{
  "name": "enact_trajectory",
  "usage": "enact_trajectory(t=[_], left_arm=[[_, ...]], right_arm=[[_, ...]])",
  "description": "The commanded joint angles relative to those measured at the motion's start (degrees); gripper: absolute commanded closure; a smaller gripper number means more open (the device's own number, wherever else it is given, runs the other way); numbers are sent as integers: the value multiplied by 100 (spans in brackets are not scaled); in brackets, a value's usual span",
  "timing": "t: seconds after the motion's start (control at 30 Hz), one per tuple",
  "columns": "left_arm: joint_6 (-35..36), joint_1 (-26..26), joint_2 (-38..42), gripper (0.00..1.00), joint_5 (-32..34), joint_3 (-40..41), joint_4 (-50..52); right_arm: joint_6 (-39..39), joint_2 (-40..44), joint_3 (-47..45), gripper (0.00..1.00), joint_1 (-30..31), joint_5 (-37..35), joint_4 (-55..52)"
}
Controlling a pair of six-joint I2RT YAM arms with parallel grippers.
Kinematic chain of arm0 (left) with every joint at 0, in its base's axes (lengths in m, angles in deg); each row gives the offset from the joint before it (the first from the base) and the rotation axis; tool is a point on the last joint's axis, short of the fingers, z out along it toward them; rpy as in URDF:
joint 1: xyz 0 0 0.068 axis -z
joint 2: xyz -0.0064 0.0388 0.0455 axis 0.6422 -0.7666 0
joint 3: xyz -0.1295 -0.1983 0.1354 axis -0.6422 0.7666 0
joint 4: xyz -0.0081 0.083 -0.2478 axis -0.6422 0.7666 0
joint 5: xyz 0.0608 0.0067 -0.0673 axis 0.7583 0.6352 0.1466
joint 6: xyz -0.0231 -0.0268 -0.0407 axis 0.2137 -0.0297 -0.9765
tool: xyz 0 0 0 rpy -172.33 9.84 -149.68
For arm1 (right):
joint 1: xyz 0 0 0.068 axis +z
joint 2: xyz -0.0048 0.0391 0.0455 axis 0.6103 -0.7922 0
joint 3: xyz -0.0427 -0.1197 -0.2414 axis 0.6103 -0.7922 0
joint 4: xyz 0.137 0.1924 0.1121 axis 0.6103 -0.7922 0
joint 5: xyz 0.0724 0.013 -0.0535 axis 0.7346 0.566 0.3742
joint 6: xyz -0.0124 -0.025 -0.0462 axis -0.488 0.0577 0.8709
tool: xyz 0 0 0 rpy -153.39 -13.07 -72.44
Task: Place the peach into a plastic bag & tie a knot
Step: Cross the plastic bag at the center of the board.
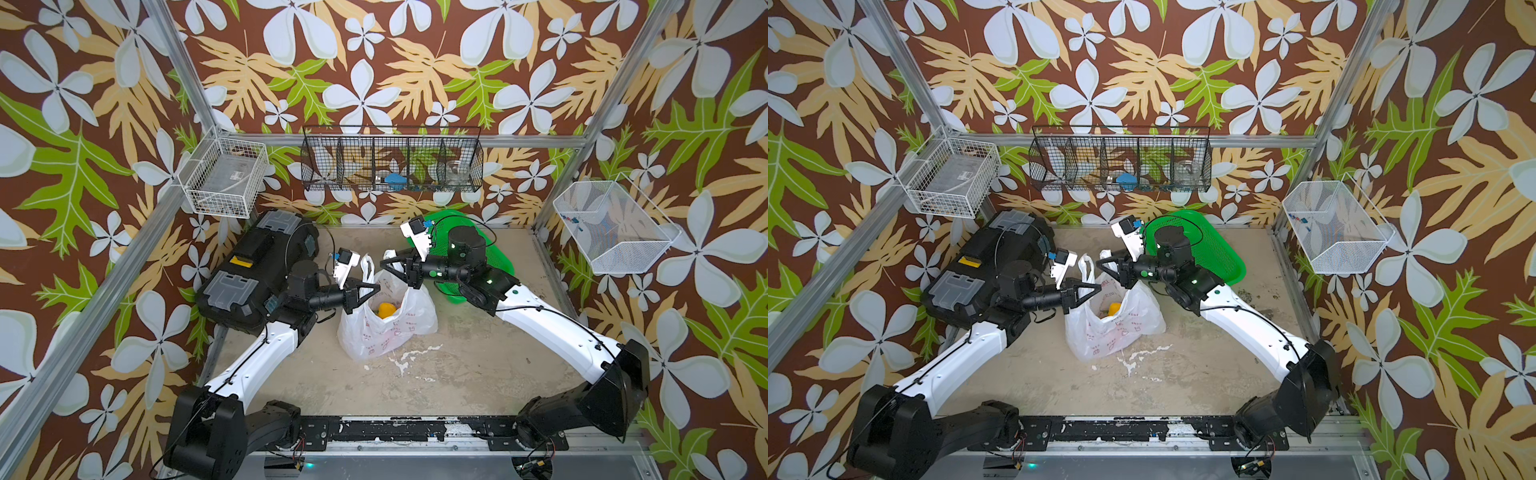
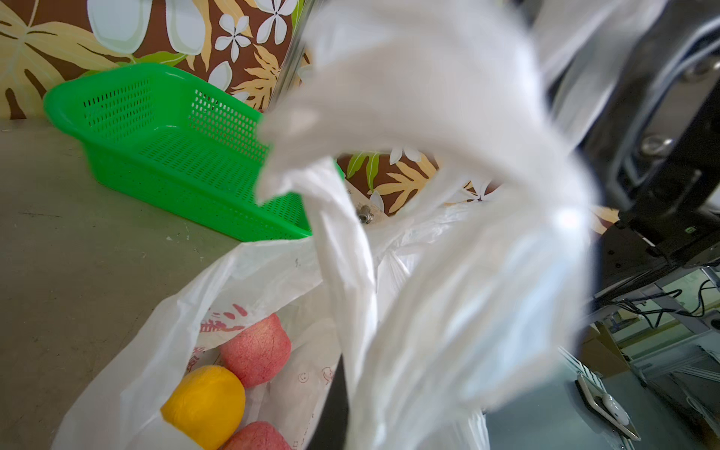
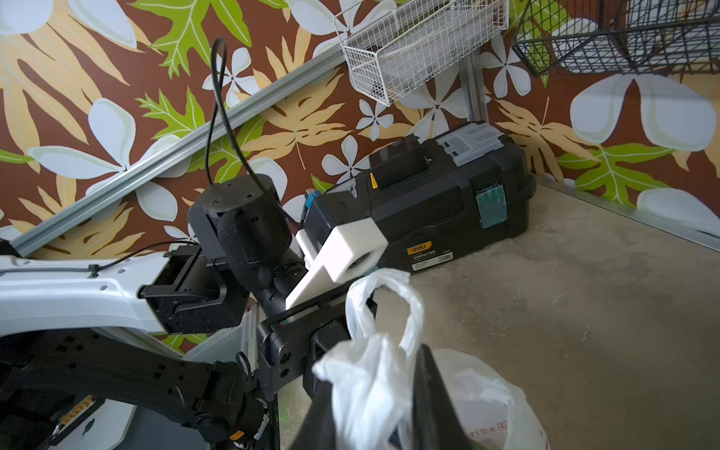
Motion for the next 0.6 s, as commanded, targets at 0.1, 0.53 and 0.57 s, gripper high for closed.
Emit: enact_trajectory(t=[0.1, 0.53, 0.57], left_arm=[[435, -5, -270, 100, -611, -591, 836], [1927, 101, -443, 89, -685, -1110, 1995], [1956, 84, -379, 83, -649, -1043, 1932]], right_arm=[[592, -39, 229, 100, 68, 733, -155], [1057, -1147, 1328, 100, 100, 970, -685], [1029, -1142, 1274, 100, 81, 992, -643]])
